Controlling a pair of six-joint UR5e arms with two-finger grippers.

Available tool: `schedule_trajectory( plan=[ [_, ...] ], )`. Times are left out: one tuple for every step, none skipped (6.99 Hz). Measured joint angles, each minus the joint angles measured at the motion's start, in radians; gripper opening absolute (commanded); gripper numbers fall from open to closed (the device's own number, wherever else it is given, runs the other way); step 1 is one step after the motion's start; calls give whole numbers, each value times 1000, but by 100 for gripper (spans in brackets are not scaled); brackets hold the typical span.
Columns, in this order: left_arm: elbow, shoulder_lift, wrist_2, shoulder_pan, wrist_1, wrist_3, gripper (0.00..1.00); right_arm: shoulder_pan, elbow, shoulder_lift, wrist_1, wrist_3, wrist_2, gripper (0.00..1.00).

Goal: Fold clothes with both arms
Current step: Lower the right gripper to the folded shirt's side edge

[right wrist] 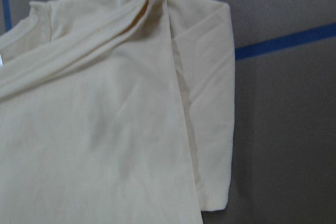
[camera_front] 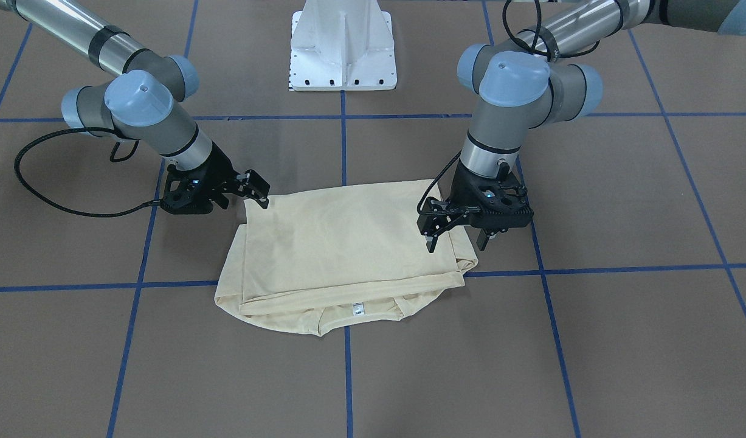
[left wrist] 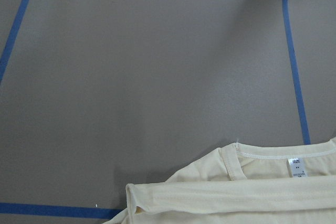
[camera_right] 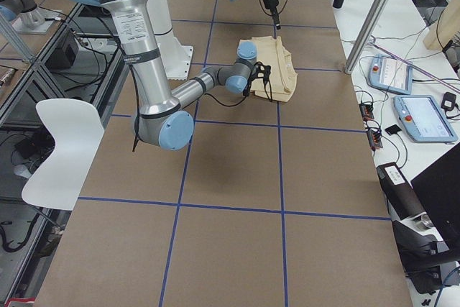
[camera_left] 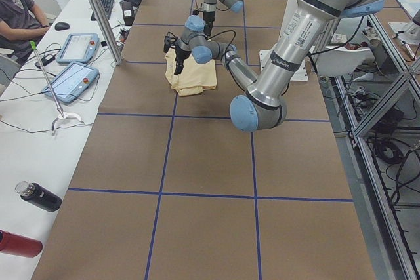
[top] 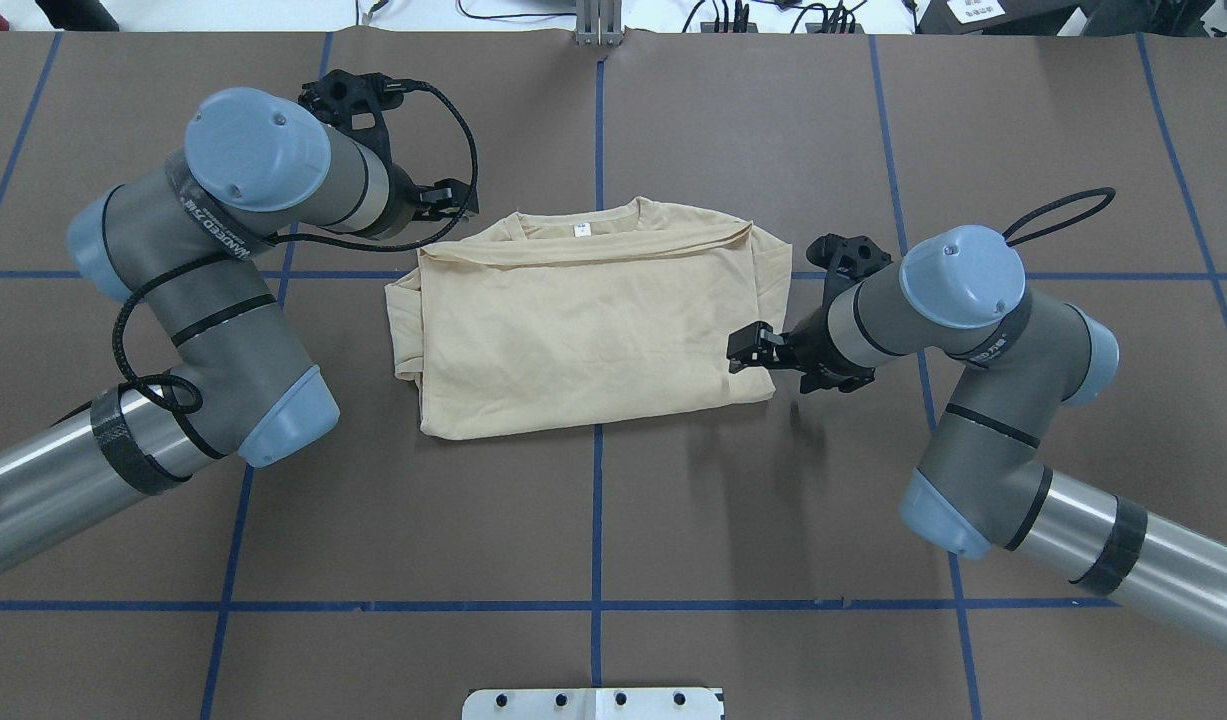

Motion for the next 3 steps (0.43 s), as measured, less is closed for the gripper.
schedule_trajectory(
  plan=[
    [0, 0, 3, 0, 0, -1, 99, -17, 0, -6, 0, 0, -7, 91],
    [-1, 0, 5, 1, 1, -2, 99, -24, 1, -8, 0, 0, -9, 80],
    [-1, 0, 5, 0, 1, -2, 99, -25, 2, -8, 0, 0, -9, 59]
  ],
)
